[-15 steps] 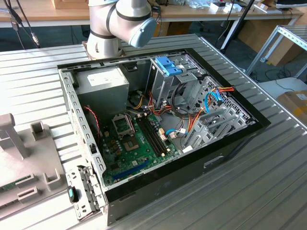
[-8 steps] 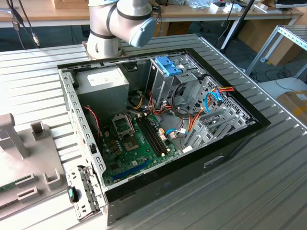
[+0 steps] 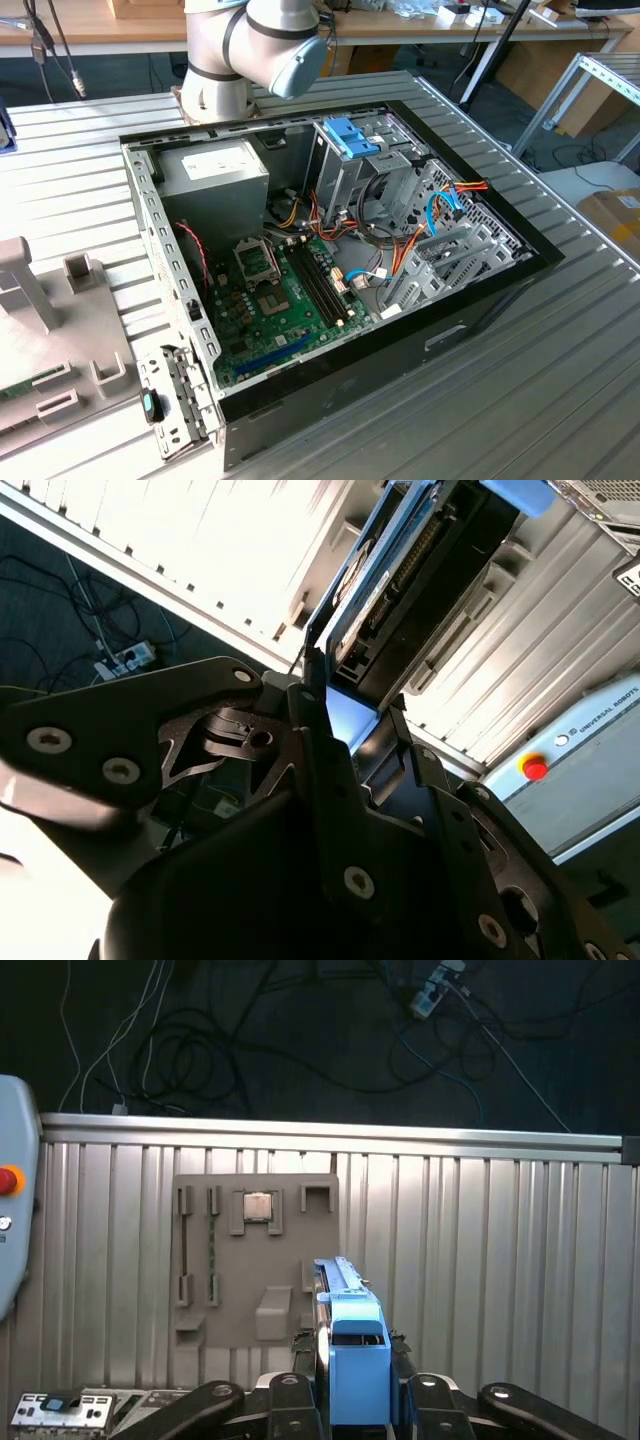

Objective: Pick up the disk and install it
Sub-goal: 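Pick up the disk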

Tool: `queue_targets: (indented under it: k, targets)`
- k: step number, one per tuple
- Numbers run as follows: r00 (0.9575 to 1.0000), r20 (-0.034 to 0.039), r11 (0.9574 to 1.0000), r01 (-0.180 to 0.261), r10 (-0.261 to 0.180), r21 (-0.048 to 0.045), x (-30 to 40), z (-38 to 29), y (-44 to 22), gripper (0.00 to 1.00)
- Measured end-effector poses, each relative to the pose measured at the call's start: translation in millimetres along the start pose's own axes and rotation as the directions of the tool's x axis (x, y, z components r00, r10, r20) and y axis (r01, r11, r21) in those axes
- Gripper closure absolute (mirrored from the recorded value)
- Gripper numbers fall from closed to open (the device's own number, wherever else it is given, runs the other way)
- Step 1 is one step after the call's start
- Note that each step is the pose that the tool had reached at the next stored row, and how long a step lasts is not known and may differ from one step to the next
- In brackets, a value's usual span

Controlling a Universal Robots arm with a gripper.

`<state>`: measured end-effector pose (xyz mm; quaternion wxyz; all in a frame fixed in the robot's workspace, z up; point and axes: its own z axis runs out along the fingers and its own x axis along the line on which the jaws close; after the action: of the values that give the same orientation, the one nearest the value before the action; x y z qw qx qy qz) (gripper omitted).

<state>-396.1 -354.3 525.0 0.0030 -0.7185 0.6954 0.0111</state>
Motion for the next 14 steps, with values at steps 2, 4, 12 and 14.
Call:
queue_targets:
  k: [2, 4, 12, 14]
  targets:
    - [1.0, 0.0, 1.0, 0.0, 0.0, 0.0, -1.9, 0.0, -5.1, 0.64]
    - [1.0, 0.0, 1.0, 0.0, 0.0, 0.0, -2.9, 0.0, -7.0, 0.64]
    - [1.0, 0.0, 1.0, 0.0, 0.0, 0.0, -3.8, 0.0, -11.0, 0.64]
    - [1.0, 0.0, 1.0, 0.0, 0.0, 0.0, -4.5, -0.1, -13.8, 0.64]
